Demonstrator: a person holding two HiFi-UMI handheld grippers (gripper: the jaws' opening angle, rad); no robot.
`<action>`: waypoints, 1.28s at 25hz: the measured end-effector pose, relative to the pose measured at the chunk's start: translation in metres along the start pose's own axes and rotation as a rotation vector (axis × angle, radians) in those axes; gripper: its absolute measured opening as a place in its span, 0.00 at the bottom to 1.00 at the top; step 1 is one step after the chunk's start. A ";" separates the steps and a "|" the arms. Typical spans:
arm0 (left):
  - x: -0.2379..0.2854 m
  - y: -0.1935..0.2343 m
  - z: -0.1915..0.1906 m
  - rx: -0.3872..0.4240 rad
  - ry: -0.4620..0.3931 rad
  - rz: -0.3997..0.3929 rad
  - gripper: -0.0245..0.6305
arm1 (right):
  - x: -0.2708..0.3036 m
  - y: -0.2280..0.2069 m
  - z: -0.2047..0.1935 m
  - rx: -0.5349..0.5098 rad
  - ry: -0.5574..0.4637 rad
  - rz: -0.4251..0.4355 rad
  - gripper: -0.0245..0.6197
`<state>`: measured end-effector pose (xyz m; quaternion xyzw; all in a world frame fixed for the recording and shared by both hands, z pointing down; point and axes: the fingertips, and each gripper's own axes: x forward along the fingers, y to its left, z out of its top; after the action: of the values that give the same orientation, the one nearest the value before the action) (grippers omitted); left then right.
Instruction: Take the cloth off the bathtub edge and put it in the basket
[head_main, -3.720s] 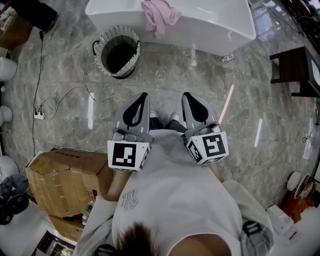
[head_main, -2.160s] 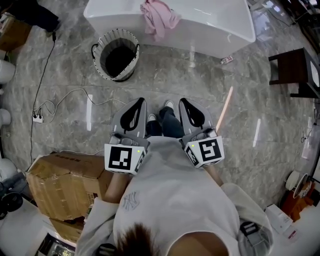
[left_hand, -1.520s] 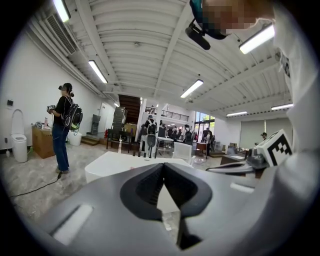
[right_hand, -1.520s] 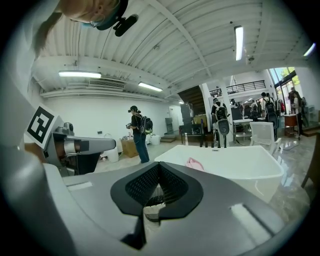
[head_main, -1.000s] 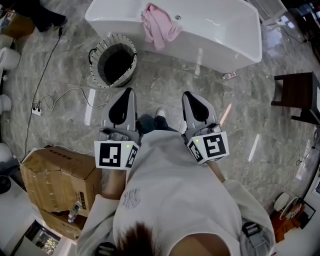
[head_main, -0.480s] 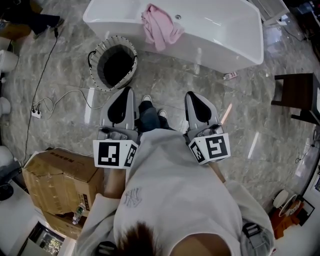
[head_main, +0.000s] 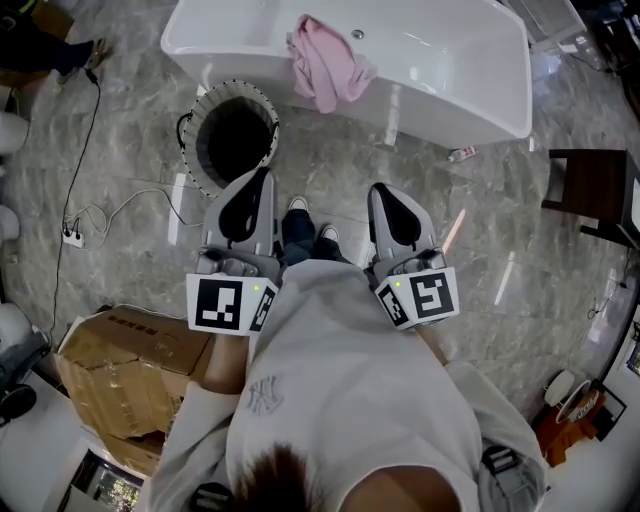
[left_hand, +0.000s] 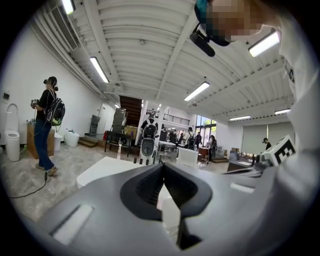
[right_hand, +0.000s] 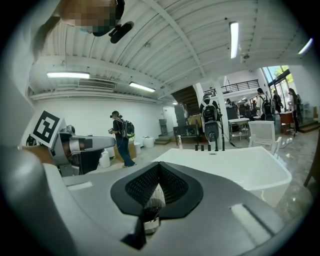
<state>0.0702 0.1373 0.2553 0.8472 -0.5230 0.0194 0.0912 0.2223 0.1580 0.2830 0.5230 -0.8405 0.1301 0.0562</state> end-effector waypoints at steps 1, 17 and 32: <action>0.003 0.004 0.001 0.000 0.000 -0.004 0.11 | 0.006 0.001 0.001 0.001 0.001 0.000 0.04; 0.033 0.060 -0.001 -0.022 0.008 -0.030 0.11 | 0.064 0.006 0.009 0.004 -0.014 -0.040 0.04; 0.103 0.062 0.004 -0.039 0.022 0.003 0.11 | 0.111 -0.053 0.033 -0.009 -0.022 -0.010 0.04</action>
<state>0.0620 0.0184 0.2730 0.8441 -0.5236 0.0186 0.1137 0.2219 0.0308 0.2852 0.5282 -0.8391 0.1204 0.0501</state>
